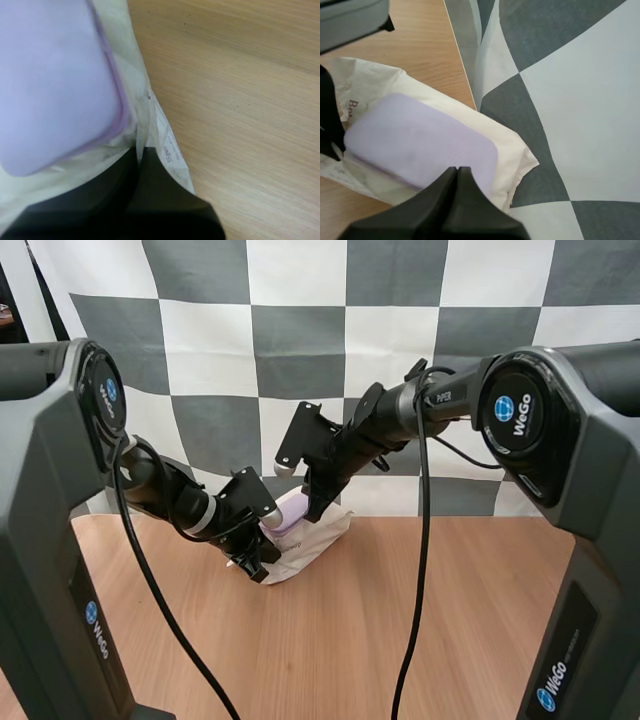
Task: Open the wet wipes lid
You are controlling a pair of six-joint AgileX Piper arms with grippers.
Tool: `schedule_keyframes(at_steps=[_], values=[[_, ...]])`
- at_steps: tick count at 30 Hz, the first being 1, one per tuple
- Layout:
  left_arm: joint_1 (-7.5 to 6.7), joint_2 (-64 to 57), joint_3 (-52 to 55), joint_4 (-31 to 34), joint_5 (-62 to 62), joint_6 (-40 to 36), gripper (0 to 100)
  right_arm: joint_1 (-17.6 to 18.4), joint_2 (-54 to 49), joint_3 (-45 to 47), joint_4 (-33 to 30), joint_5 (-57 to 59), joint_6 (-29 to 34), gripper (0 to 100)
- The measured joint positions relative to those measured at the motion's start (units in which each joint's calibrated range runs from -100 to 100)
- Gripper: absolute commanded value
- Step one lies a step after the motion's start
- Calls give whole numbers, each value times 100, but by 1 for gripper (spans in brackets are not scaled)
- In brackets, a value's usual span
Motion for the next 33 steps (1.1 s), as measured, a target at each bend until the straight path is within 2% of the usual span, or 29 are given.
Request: schedule_keyframes(at_steps=[3,5,7,10,17,23,27,33], values=[[0,0,0,-11,59,0,0,0,76,0,57,-129,-61,0],[0,0,0,-11,123,0,0,0,161,0,314,-206,-264,0],[0,0,0,-11,146,0,0,0,162,0,555,-106,-429,0],[0,0,0,8,113,0,0,-61,41,0,554,321,-373,0],[0,0,0,21,71,0,0,-253,27,44,-450,1729,459,0],[0,0,0,21,71,0,0,-260,39,46,-968,1577,525,0],[0,0,0,21,80,0,0,-205,200,46,-684,1215,111,0],[0,0,0,9,97,0,0,51,537,24,-56,431,11,0]])
